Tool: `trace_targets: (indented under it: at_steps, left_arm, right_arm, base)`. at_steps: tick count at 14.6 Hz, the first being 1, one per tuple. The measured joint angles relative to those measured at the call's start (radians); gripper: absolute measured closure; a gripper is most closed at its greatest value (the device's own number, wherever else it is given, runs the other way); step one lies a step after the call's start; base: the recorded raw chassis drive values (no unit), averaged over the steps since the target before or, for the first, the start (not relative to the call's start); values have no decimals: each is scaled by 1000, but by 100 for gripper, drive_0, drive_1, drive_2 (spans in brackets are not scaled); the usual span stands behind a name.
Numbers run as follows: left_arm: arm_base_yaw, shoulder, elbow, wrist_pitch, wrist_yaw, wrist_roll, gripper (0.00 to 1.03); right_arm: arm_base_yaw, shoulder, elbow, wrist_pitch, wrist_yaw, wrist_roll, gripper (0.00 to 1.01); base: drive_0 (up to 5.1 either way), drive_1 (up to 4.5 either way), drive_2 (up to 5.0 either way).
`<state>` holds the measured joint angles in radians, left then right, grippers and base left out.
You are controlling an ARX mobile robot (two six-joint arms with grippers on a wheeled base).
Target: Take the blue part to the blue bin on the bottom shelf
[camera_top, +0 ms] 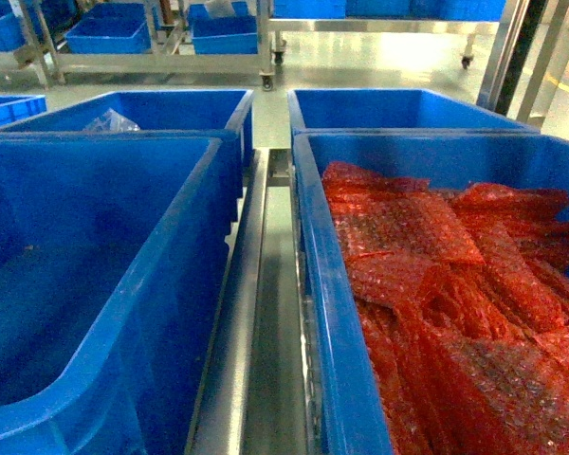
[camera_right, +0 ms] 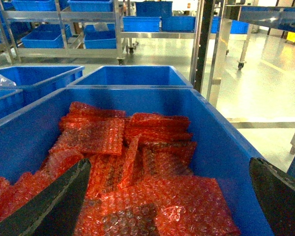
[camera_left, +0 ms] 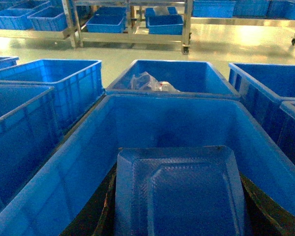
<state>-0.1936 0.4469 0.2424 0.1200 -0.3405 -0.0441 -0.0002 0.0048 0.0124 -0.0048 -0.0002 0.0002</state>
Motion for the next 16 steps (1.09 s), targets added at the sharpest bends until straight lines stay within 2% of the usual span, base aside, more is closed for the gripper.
trace_targets:
  at_steps: [16]
  left_arm:
    - [0,0,0,0,0,0,59]
  right_arm:
    - [0,0,0,0,0,0,3]
  base:
    - [0,0,0]
